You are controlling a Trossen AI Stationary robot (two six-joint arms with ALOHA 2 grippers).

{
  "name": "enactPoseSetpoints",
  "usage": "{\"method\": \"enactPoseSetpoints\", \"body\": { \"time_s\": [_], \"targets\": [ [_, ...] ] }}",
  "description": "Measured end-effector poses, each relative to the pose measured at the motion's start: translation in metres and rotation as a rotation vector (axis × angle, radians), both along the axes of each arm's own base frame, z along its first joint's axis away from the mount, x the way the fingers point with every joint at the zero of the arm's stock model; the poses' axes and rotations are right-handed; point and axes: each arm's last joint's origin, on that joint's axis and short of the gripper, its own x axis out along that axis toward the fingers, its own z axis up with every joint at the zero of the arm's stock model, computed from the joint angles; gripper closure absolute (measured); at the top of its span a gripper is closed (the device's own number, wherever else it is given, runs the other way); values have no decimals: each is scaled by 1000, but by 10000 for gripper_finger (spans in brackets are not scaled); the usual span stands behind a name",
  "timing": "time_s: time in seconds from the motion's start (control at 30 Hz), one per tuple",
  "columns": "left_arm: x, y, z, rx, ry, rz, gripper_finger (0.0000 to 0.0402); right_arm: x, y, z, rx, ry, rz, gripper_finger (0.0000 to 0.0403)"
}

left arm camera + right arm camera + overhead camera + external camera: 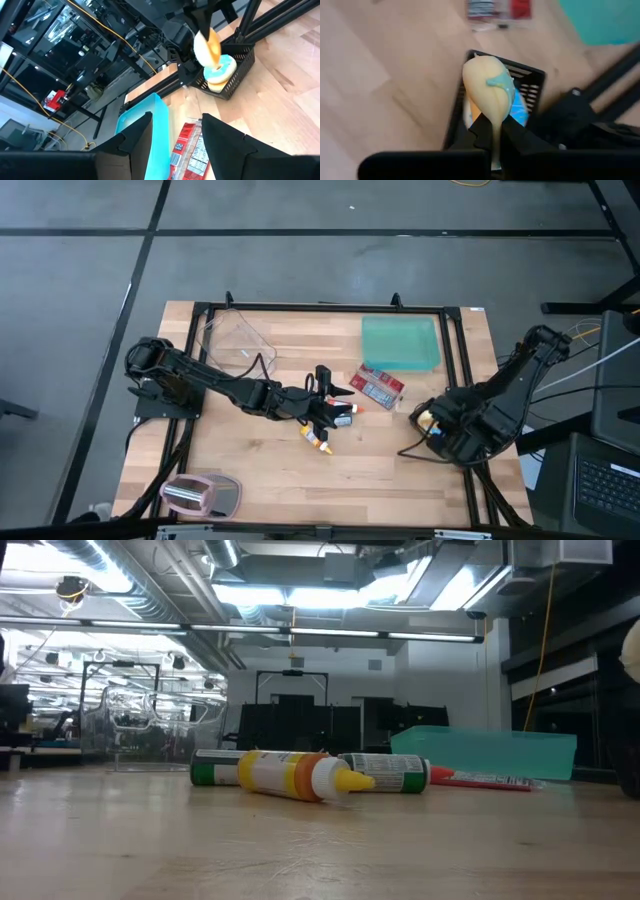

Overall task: Pick & Place Food Item
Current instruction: Put the light blue donut into the black bin

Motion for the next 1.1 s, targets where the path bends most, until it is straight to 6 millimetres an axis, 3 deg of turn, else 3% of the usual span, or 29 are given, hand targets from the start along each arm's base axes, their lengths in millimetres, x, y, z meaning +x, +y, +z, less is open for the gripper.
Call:
{"method": "enactPoseSetpoints", "body": {
  "time_s": [0.5, 1.1],
  "targets": [
    [0, 0, 0, 1, 1, -1, 241, 4, 9, -33, -113, 171, -157, 393],
    [0, 0, 0, 3, 1, -1, 247, 7, 4, -36, -139, 154, -180, 395]
  ]
}}
